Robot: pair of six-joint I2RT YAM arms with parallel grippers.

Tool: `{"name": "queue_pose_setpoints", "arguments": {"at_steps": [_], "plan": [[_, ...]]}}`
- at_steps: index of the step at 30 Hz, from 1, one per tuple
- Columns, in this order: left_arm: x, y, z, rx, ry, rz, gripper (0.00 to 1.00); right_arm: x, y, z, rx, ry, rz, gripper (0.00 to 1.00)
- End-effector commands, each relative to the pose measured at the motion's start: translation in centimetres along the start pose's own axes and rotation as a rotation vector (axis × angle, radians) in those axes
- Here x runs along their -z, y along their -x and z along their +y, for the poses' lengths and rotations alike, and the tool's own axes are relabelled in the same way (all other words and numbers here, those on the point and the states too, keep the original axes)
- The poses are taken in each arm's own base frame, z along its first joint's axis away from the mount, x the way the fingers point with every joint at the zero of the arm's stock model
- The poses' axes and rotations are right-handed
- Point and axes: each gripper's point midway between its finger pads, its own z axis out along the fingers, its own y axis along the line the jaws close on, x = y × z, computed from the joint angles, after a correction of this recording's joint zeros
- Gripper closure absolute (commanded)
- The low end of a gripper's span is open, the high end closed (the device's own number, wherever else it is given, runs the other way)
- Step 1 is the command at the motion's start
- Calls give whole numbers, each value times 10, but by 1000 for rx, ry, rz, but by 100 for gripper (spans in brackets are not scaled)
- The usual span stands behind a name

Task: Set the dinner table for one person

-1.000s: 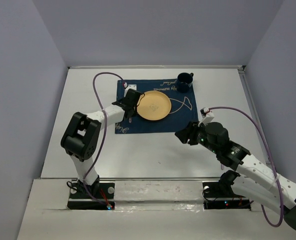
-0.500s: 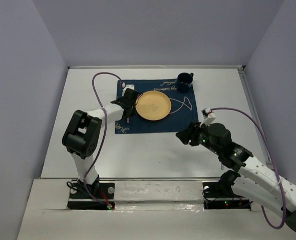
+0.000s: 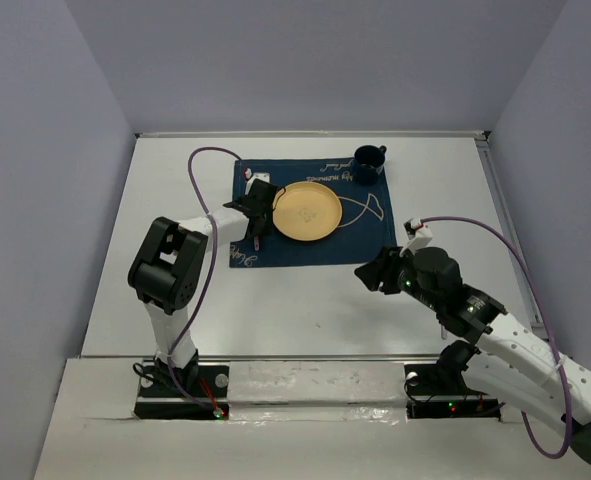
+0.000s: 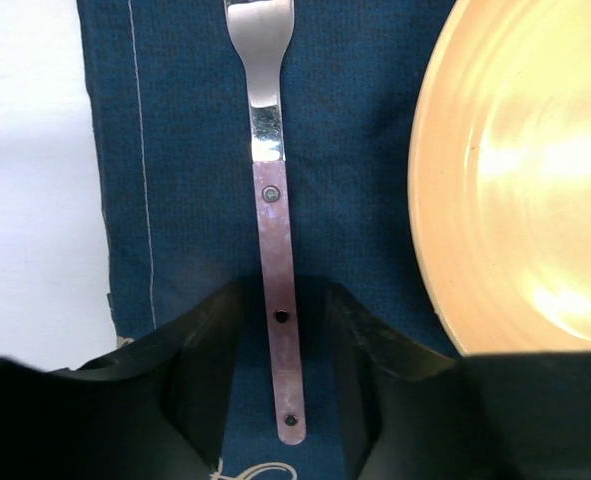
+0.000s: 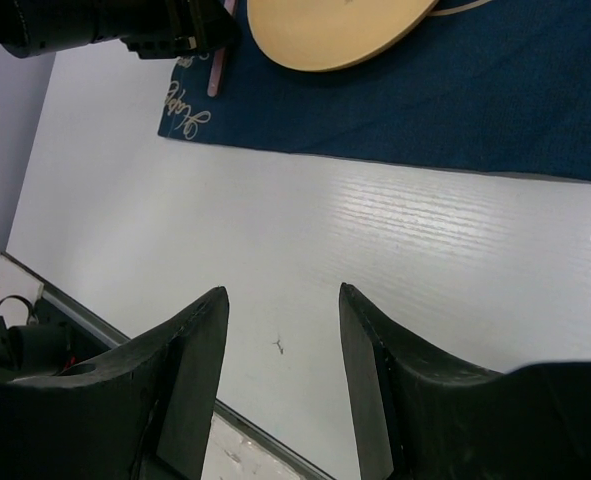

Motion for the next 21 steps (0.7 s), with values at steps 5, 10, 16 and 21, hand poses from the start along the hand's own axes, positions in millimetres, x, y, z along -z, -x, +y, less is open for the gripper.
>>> {"name": "queue_pose_setpoints", "arguments": {"at_steps": [5,10,16,21], "plan": [[31,46,4,49,-3,-115,24,5,24,-2,23,-63,-64,46],[98,95,-2,112,-80,-314,5,-1,20,-19,12,-168,-51,48],[219,131,-20,147,-345,-533,1,-8,1,-61,-1,-396,11,50],[313,103,-23,87,-643,-614,1,-3,-21,-101,-55,-571,120,52]]}}
